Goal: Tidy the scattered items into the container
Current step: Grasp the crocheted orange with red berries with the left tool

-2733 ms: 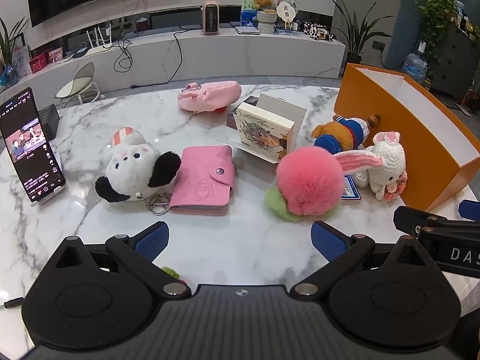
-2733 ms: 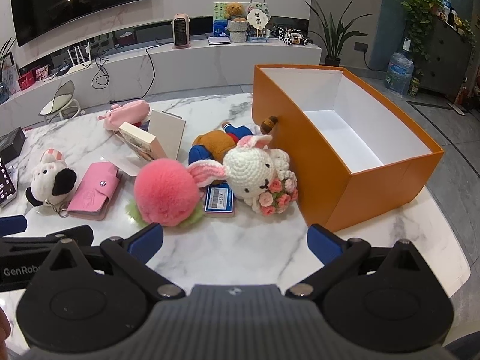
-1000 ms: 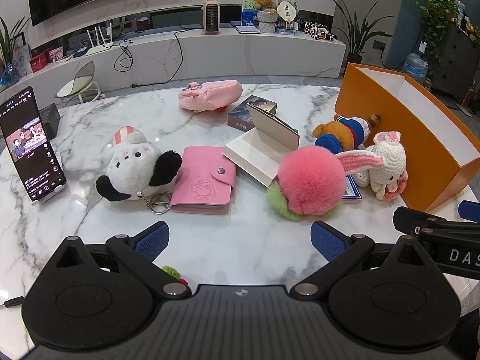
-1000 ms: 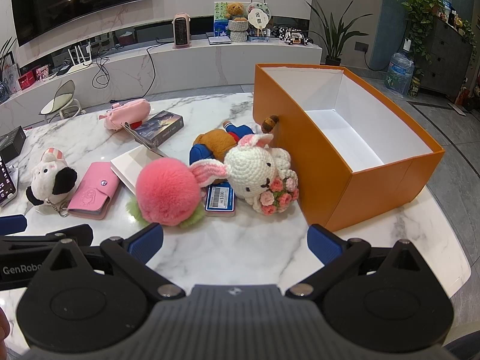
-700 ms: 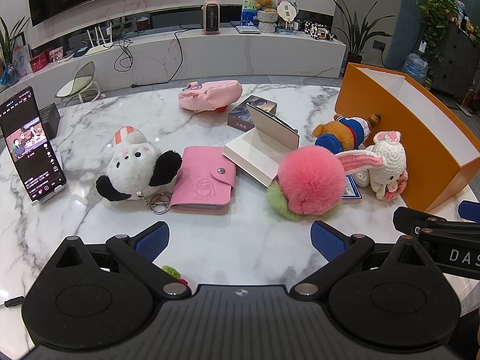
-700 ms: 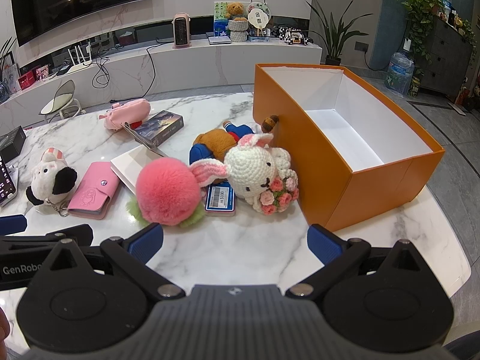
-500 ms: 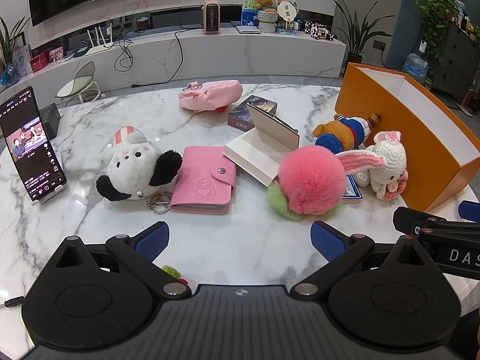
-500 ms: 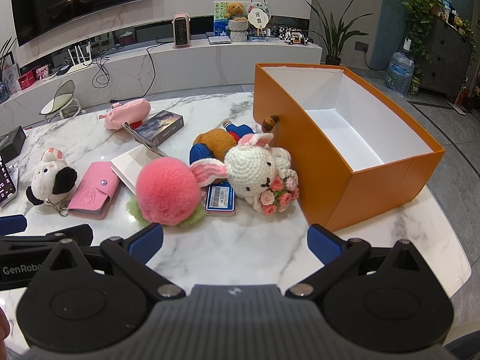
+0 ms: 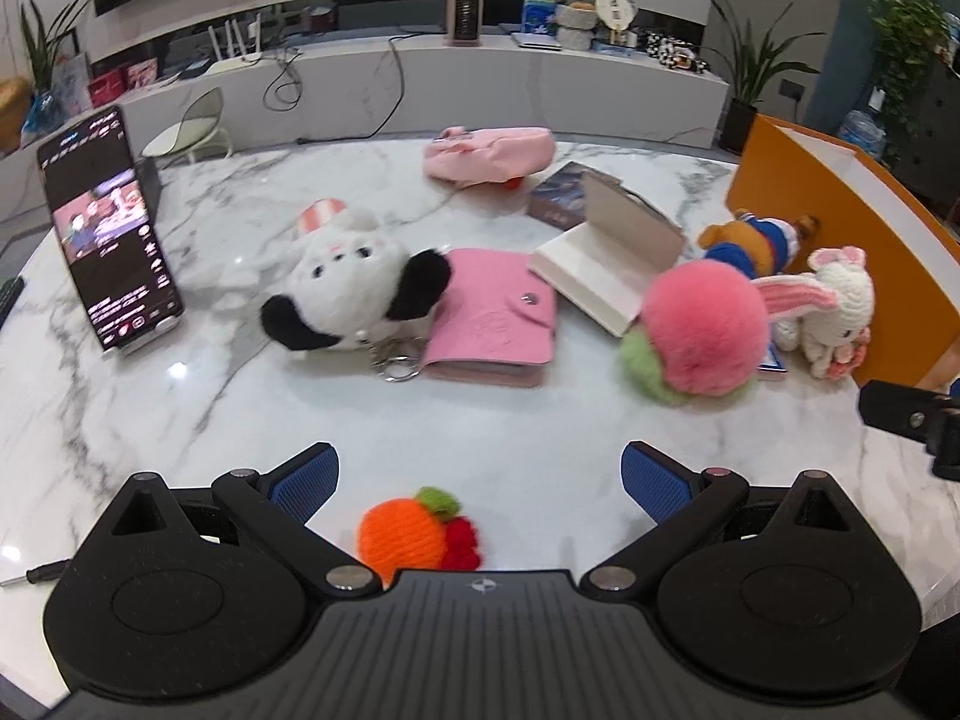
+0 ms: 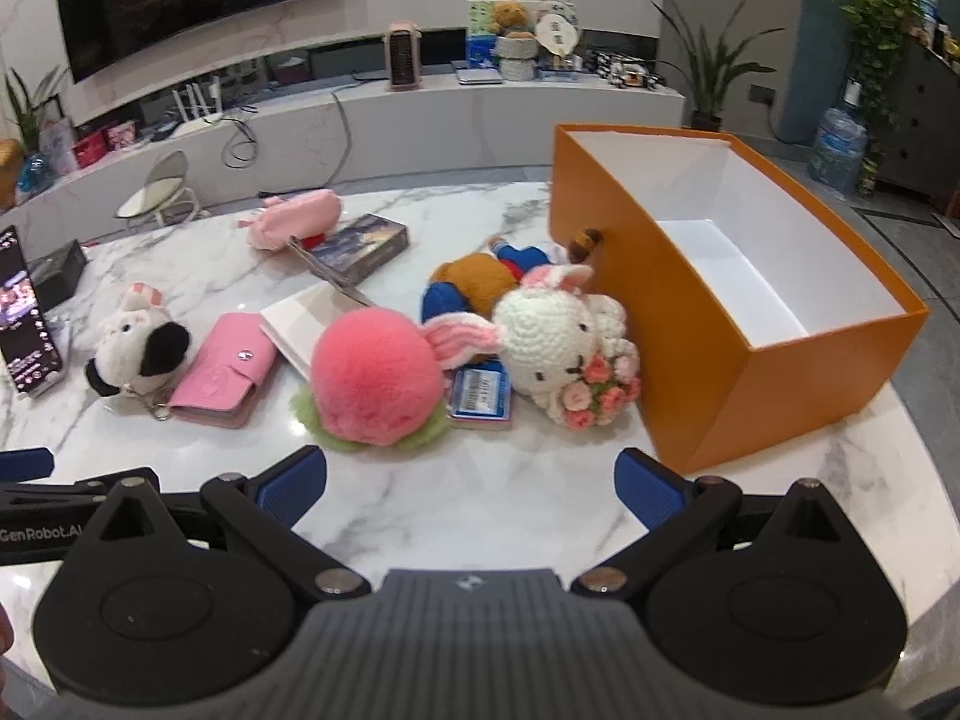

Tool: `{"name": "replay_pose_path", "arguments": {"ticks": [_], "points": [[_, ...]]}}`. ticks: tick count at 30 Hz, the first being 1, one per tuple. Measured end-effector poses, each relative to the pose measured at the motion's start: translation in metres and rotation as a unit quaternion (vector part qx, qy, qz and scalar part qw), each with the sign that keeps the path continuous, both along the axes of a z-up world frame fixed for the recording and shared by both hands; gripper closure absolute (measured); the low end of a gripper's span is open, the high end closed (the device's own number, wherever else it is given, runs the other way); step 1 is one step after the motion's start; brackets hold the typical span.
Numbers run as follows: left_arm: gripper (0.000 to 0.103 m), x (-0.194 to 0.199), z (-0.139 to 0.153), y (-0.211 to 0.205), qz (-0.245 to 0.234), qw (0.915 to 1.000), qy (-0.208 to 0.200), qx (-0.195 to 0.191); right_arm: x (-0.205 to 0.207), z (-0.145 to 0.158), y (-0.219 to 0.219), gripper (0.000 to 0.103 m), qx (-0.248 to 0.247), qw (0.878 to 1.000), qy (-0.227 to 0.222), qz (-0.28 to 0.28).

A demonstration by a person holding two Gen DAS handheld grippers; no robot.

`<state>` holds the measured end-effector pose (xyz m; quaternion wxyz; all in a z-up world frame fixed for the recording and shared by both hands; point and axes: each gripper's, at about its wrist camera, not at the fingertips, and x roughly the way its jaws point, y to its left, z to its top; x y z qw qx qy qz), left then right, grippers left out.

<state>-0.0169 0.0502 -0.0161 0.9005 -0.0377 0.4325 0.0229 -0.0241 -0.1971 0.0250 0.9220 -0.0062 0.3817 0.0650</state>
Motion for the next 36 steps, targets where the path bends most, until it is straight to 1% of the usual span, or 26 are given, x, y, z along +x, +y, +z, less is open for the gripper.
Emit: {"name": "replay_pose_path", "arguments": {"ticks": [2, 5, 8, 11, 13, 16, 19, 21, 22, 26, 29, 32, 33, 36], "points": [[0.0, -0.001, 0.0, 0.008, 0.008, 1.0, 0.0, -0.003, 0.001, 0.0, 0.0, 0.0, 0.004, 1.0, -0.002, 0.005], [0.0, 0.0, 0.002, 0.022, 0.009, 0.9998, -0.004, -0.019, 0.006, 0.003, 0.002, 0.0, 0.009, 1.0, 0.0, 0.017], [0.0, 0.0, 0.002, 0.036, 0.019, 0.9993, -0.003, -0.031, 0.011, 0.009, 0.005, 0.0, 0.017, 0.999, -0.006, 0.041], [0.0, 0.0, -0.004, 0.042, 0.026, 0.9991, 0.007, -0.032, 0.014, 0.016, 0.006, 0.0, 0.028, 0.998, -0.015, 0.061], [0.0, -0.002, -0.006, 0.038, 0.014, 0.9994, 0.012, -0.028, 0.017, 0.02, 0.009, 0.0, 0.038, 0.996, -0.015, 0.079], [0.0, -0.002, -0.01, 0.03, -0.011, 0.9994, 0.02, -0.026, 0.021, 0.025, 0.012, 0.0, 0.055, 0.991, -0.032, 0.121], [0.0, 0.0, -0.016, 0.027, -0.023, 0.999, 0.032, -0.022, 0.03, 0.027, 0.019, 0.001, 0.029, 0.988, -0.05, 0.142], [0.0, 0.0, -0.022, 0.026, -0.025, 0.9988, 0.04, -0.017, 0.041, 0.025, 0.023, 0.001, 0.019, 0.987, -0.044, 0.152], [0.0, 0.0, -0.025, 0.027, -0.025, 0.9986, 0.043, -0.02, 0.047, 0.021, 0.025, 0.003, 0.016, 0.987, -0.032, 0.157], [0.0, 0.0, -0.036, 0.032, -0.027, 0.9978, 0.053, -0.027, 0.065, 0.006, 0.028, 0.016, 0.029, 0.984, 0.026, 0.174], [0.0, 0.002, -0.041, 0.033, -0.023, 0.9972, 0.062, -0.034, 0.07, -0.008, 0.035, 0.016, 0.025, 0.98, 0.052, 0.193], [0.0, 0.007, -0.047, 0.036, -0.016, 0.9948, 0.08, -0.061, 0.07, -0.015, 0.041, 0.016, 0.018, 0.977, 0.051, 0.206], [0.0, 0.007, -0.048, 0.037, -0.017, 0.9945, 0.079, -0.067, 0.07, -0.015, 0.043, 0.016, 0.019, 0.976, 0.047, 0.211], [0.0, 0.008, -0.049, 0.035, -0.018, 0.9946, 0.077, -0.067, 0.072, -0.015, 0.051, 0.016, 0.012, 0.975, 0.025, 0.221]]}}
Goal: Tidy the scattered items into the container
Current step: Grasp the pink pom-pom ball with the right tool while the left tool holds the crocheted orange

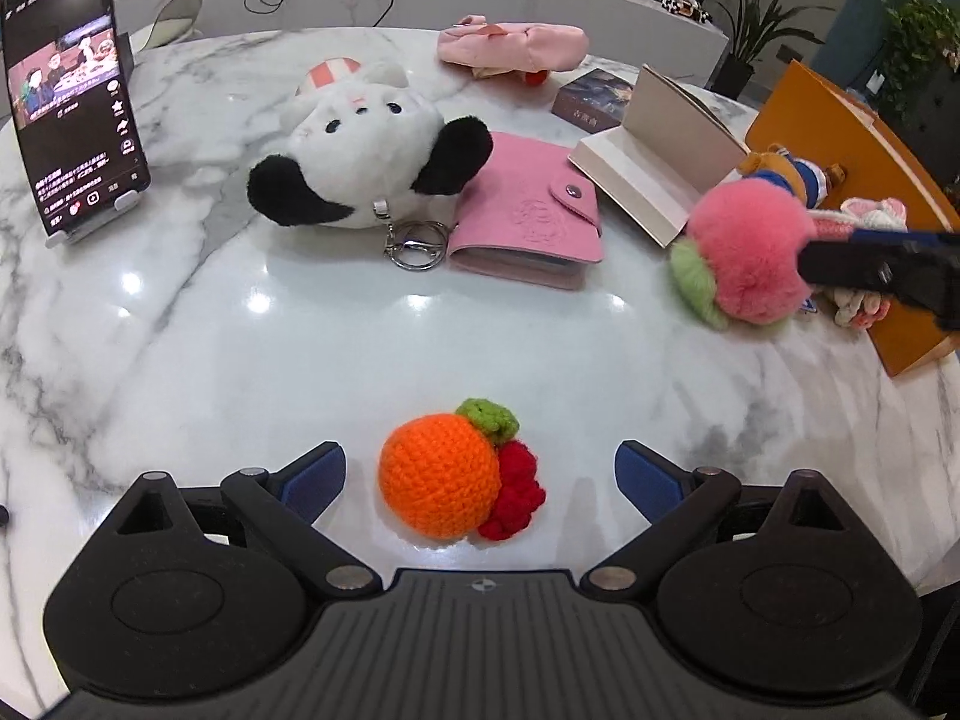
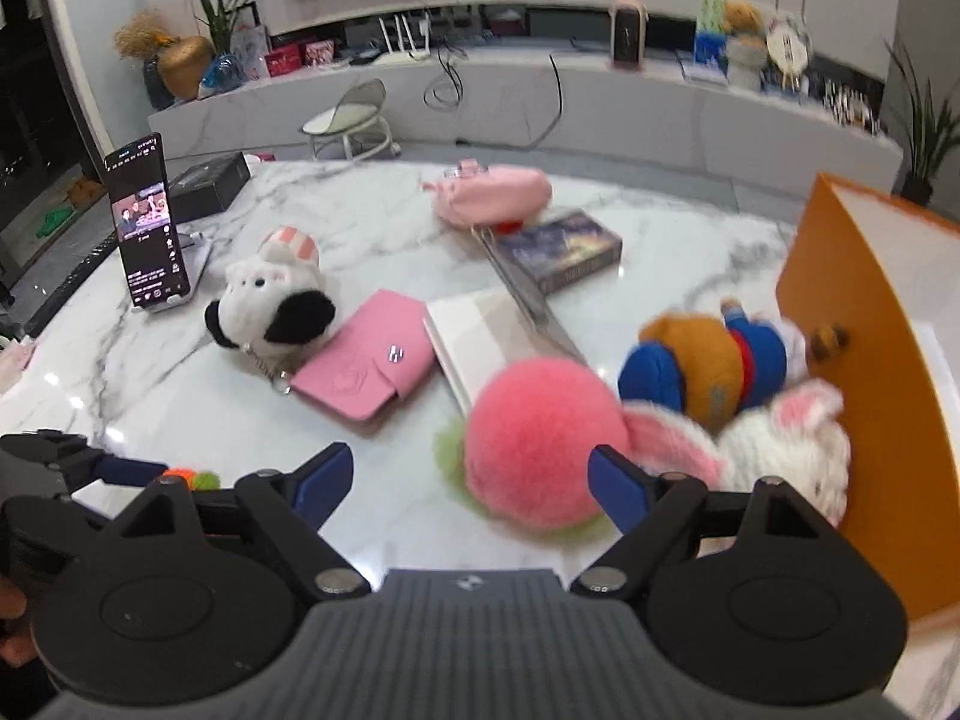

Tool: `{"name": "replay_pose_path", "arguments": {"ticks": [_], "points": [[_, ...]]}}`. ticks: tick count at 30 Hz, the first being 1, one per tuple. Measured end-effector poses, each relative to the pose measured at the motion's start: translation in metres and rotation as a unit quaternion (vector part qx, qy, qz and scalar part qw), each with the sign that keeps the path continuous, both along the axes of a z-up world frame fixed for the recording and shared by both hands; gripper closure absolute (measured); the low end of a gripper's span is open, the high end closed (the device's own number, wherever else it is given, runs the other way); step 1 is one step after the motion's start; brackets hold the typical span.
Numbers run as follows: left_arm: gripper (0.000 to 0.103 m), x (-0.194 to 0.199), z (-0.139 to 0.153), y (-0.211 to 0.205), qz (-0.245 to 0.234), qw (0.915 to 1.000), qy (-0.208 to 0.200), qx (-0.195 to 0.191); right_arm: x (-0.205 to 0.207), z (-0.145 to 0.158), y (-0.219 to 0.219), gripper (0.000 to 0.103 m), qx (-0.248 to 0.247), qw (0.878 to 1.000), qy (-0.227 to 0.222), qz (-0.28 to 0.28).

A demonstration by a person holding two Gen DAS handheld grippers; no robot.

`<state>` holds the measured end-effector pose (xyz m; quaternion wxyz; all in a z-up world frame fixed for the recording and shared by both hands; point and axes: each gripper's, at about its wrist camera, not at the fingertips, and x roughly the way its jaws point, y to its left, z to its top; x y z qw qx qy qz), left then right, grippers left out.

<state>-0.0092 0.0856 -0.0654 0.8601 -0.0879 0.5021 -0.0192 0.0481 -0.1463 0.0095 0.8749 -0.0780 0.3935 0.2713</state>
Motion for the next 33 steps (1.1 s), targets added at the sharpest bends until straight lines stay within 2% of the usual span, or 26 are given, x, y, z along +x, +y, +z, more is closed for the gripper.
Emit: {"name": "replay_pose_path", "arguments": {"ticks": [4, 6, 12, 18, 20, 23, 25, 28, 33], "points": [[0.0, 0.002, -0.003, 0.001, 0.0, 1.0, 0.003, -0.002, 0.011, -0.009, 0.01, 0.018, -0.017, 1.0, -0.017, -0.004], [0.0, 0.003, -0.003, 0.002, 0.0, 1.0, 0.0, -0.001, 0.019, -0.016, 0.013, 0.021, -0.021, 1.0, -0.01, -0.008], [0.0, 0.003, -0.004, 0.006, 0.006, 0.9999, -0.006, -0.01, 0.037, -0.042, 0.015, 0.022, -0.045, 0.999, 0.0, -0.012], [0.0, 0.006, -0.006, 0.001, 0.0, 0.9999, -0.01, 0.014, 0.038, -0.062, 0.021, 0.025, -0.069, 0.997, -0.008, 0.019], [0.0, 0.006, -0.006, -0.001, -0.002, 0.9997, -0.011, 0.021, 0.039, -0.071, 0.022, 0.031, -0.074, 0.997, 0.008, 0.023], [0.0, 0.006, -0.007, -0.002, -0.001, 0.9996, -0.012, 0.027, 0.04, -0.074, 0.019, 0.033, -0.061, 0.998, 0.007, 0.02], [0.0, 0.006, -0.007, -0.003, 0.001, 0.9994, -0.013, 0.031, 0.043, -0.073, 0.018, 0.03, -0.052, 0.999, 0.009, 0.011], [0.0, 0.004, -0.007, -0.001, 0.011, 0.9992, -0.022, 0.031, 0.043, -0.07, 0.018, 0.019, -0.03, 1.0, 0.003, 0.005], [0.0, 0.005, -0.007, -0.001, 0.011, 0.9991, -0.021, 0.036, 0.043, -0.071, 0.026, 0.019, -0.03, 0.999, -0.018, 0.0]]}}
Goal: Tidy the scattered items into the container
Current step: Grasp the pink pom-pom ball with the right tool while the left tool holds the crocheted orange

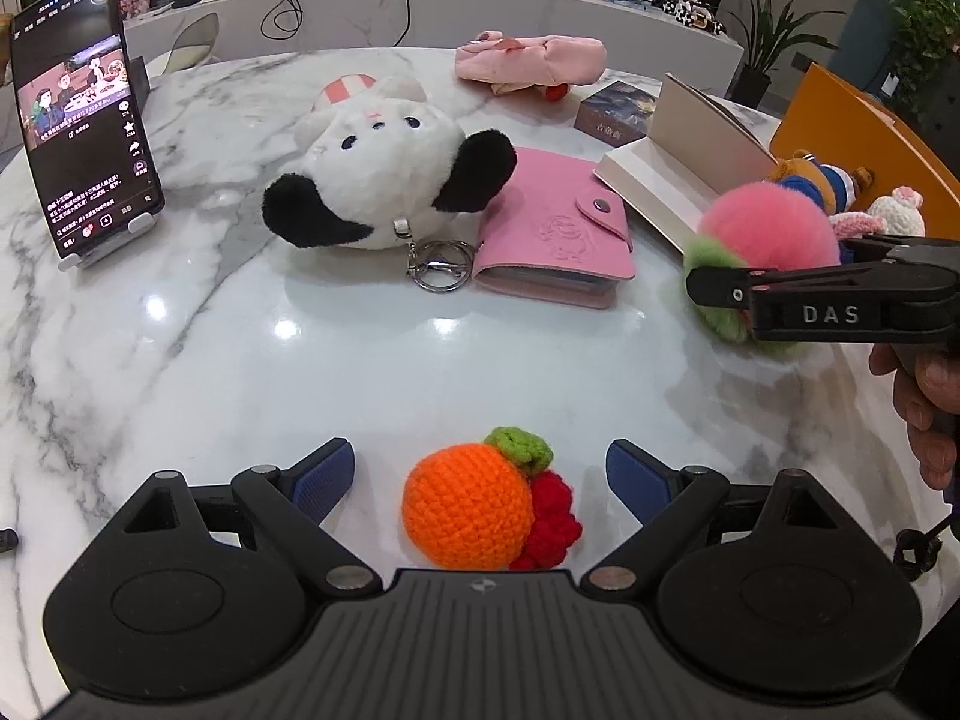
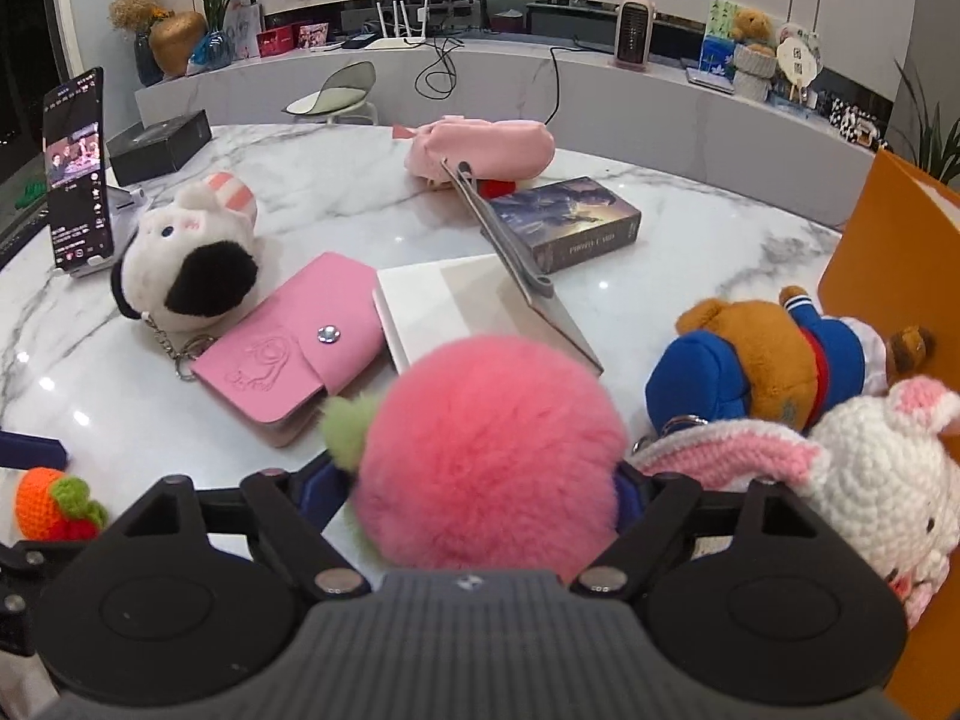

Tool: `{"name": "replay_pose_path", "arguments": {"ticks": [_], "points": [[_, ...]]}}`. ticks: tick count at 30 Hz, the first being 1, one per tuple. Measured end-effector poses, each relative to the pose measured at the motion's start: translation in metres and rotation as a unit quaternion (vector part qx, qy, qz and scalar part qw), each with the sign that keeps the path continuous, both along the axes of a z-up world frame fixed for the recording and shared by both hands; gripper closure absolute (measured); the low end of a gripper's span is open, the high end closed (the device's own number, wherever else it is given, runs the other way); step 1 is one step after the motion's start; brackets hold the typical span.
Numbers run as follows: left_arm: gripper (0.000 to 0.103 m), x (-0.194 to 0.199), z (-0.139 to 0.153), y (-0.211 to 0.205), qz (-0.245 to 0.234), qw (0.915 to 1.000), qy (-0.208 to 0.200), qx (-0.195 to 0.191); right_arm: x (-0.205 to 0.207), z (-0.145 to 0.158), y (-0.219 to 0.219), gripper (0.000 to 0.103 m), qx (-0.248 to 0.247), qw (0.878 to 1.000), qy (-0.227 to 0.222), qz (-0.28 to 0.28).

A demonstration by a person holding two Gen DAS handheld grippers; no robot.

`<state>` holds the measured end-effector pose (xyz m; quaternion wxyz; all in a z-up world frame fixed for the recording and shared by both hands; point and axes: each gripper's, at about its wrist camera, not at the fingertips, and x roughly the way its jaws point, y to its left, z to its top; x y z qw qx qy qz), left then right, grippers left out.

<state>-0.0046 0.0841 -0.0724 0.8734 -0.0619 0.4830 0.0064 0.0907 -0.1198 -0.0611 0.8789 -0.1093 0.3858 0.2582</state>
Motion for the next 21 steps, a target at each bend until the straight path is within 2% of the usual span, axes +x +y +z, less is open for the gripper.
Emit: {"name": "replay_pose_path", "arguments": {"ticks": [3, 5, 8, 11, 12, 18, 21], "points": [[0.001, 0.001, 0.0, -0.004, -0.014, 0.9998, 0.004, 0.017, 0.002, -0.001, 0.002, 0.024, -0.004, 1.0, 0.0, -0.006], [0.012, 0.0, 0.001, -0.007, -0.021, 0.9994, 0.004, 0.025, 0.003, 0.0, 0.002, 0.033, -0.006, 1.0, 0.002, -0.006], [0.022, 0.001, 0.003, -0.008, -0.029, 0.9994, 0.003, 0.019, 0.004, 0.001, 0.002, 0.037, -0.007, 1.0, 0.006, -0.004], [0.041, 0.002, 0.004, -0.01, -0.034, 0.9991, 0.007, 0.026, 0.003, 0.003, 0.001, 0.044, -0.005, 1.0, 0.009, -0.001], [0.043, 0.002, 0.005, -0.011, -0.035, 0.9989, 0.009, 0.031, 0.003, 0.004, 0.001, 0.045, -0.005, 1.0, 0.008, 0.0], [0.045, 0.002, 0.007, -0.004, -0.037, 0.9991, 0.019, 0.008, 0.002, 0.008, -0.001, 0.047, -0.001, 1.0, 0.011, -0.003], [0.046, 0.002, 0.013, -0.003, -0.041, 0.9991, 0.008, 0.002, 0.001, 0.011, -0.002, 0.047, 0.004, 1.0, 0.011, -0.003]]}}
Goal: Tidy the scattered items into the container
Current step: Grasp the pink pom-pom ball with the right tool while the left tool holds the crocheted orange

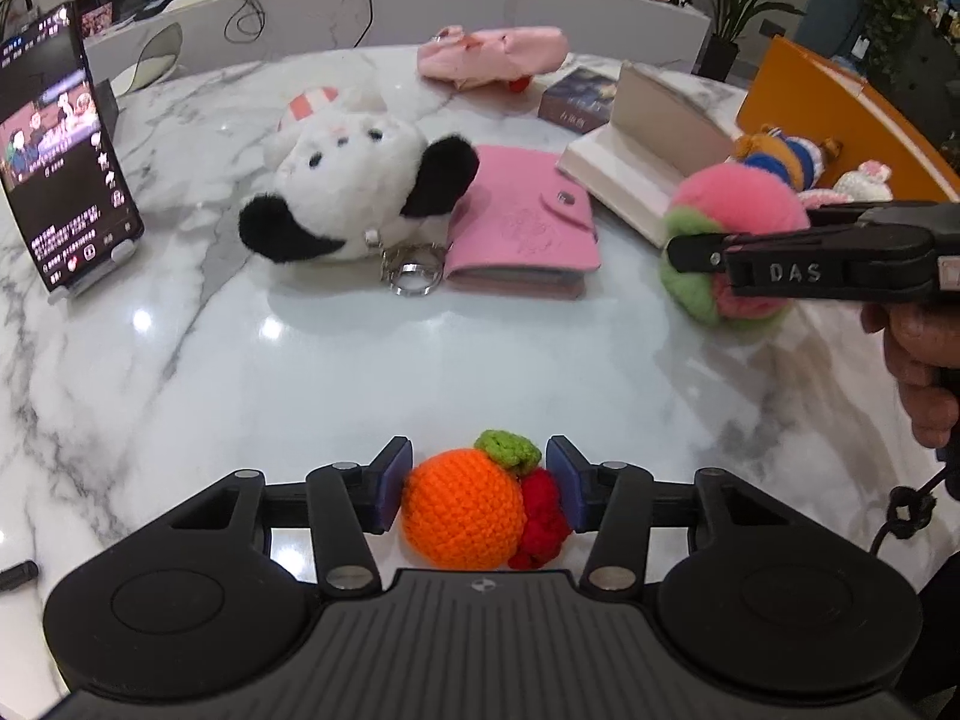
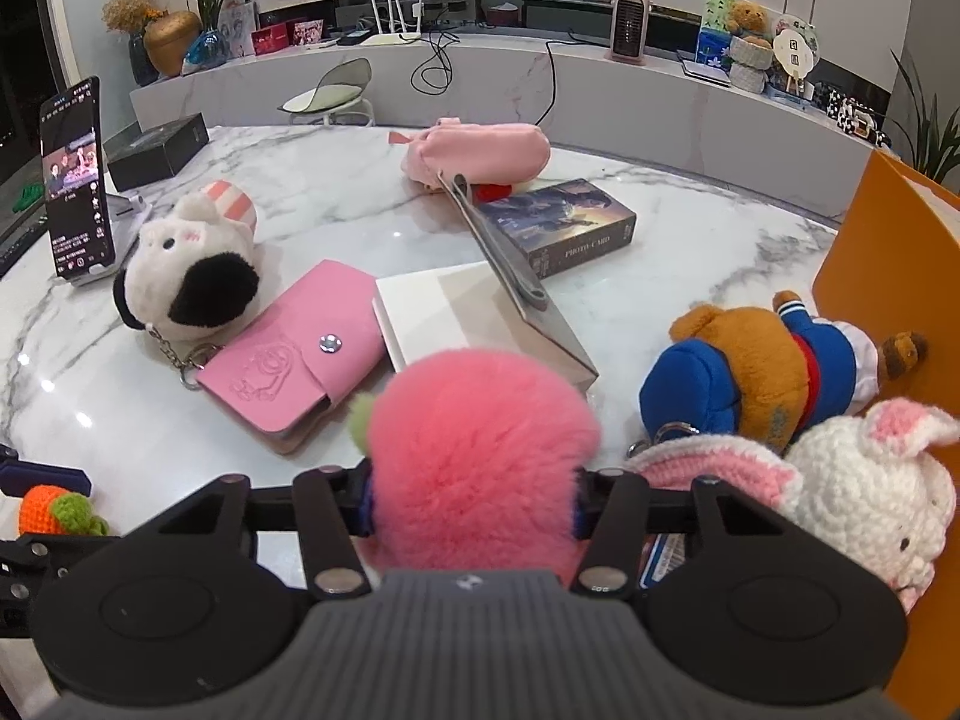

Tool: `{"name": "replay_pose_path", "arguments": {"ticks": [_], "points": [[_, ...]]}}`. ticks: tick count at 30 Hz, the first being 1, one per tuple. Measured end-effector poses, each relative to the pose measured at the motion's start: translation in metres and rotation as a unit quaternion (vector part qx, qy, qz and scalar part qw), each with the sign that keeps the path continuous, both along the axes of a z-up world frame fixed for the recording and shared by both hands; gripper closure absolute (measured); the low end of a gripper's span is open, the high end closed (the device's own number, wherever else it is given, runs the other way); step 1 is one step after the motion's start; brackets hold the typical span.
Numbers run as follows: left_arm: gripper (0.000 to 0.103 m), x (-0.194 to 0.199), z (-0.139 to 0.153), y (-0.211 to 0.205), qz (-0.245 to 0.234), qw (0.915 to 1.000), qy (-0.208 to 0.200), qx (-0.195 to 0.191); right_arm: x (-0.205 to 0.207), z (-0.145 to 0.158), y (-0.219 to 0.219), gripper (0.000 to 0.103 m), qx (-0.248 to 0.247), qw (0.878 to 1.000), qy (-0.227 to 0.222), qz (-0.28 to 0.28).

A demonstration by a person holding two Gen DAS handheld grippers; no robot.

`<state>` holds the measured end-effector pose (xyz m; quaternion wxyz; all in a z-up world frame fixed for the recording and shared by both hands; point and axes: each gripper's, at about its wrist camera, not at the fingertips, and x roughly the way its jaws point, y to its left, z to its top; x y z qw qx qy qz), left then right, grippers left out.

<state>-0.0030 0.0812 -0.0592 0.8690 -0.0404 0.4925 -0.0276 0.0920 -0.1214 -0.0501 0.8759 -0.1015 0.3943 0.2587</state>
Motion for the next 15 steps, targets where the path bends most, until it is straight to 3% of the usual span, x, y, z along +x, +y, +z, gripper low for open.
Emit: {"name": "replay_pose_path", "arguments": {"ticks": [5, 15], "points": [[0.046, 0.002, 0.012, 0.004, 0.008, 0.9997, -0.021, -0.008, -0.003, 0.011, -0.001, 0.048, 0.014, 1.0, -0.006, 0.005], [0.046, 0.006, 0.009, -0.002, -0.003, 0.9999, -0.013, -0.007, -0.011, 0.023, 0.003, 0.05, 0.027, 0.999, -0.002, 0.021]]}}
